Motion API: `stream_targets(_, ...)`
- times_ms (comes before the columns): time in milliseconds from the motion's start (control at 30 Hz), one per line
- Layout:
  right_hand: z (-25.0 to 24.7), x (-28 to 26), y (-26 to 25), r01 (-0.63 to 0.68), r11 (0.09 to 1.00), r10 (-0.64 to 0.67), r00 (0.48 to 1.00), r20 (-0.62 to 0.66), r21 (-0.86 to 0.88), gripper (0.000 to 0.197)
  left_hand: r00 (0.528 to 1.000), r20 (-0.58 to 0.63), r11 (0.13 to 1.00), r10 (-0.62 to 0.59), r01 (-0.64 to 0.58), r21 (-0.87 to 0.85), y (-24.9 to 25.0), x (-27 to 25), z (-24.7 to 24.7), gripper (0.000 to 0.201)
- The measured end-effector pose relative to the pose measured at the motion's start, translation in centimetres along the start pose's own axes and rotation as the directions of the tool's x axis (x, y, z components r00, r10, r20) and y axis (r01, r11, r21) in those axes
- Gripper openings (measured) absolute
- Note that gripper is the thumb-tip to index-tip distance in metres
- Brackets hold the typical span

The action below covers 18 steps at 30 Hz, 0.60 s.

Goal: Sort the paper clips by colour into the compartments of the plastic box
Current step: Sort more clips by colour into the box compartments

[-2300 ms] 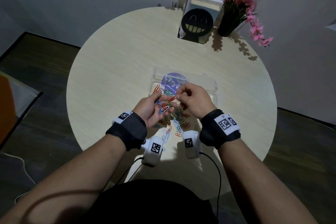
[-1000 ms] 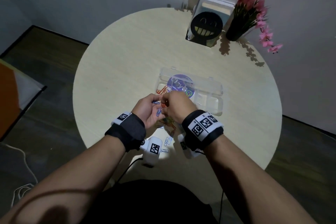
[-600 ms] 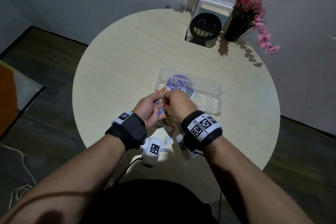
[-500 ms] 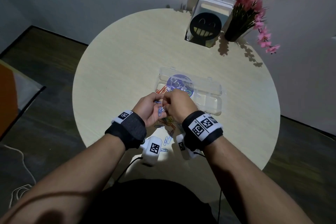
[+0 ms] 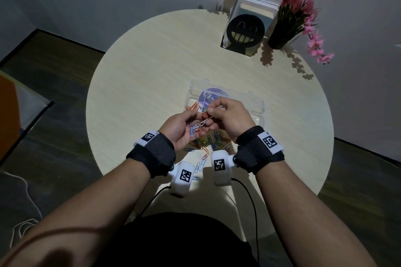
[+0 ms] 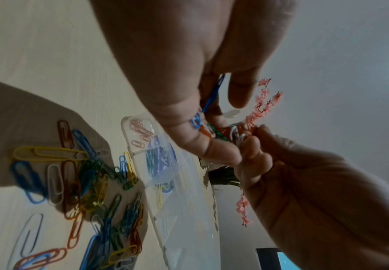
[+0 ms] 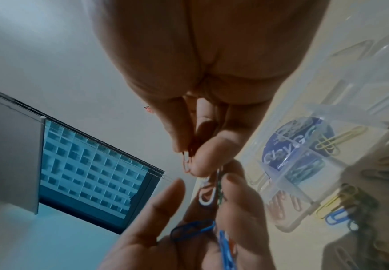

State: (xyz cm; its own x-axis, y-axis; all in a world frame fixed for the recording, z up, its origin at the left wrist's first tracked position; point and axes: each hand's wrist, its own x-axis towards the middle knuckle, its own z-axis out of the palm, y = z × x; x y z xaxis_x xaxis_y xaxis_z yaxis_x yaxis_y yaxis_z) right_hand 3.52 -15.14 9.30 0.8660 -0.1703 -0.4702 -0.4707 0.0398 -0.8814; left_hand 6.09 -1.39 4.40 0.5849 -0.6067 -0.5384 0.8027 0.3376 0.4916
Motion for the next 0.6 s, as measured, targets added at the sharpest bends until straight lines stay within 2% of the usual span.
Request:
stream_targets(67, 0.0, 0.2, 0.2, -0.012, 1.000, 0.012, 1.000, 0.012, 0.012, 0.017, 1.000, 0.010, 0.999, 0.027, -0.027, 0.047, 0.0, -0.1, 0.0, 0.029)
stream_targets(200, -0.1, 0.5, 0.4, -0.010, 0.997, 0.009, 1.000, 0.020, 0.070, 0.017, 0.996, -0.005, 0.986, 0.091, -0.089, 0.140, -0.1, -0.3, -0.4, 0.010)
stream_targets(433, -0.6, 0.6, 0.5, 0.013, 0.991, -0.009, 1.000, -0.028, 0.133, 0.020, 0.992, -0.039, 0.983, 0.124, -0.117, 0.145, 0.1, -0.3, -1.0, 0.012)
stream_targets(600, -0.3, 1.1, 0.5, 0.028, 0.993, -0.023, 0.999, -0.043, 0.115, 0.020, 0.984, -0.092, 0.979, 0.152, -0.138, 0.150, 0.4, -0.5, -1.5, 0.013)
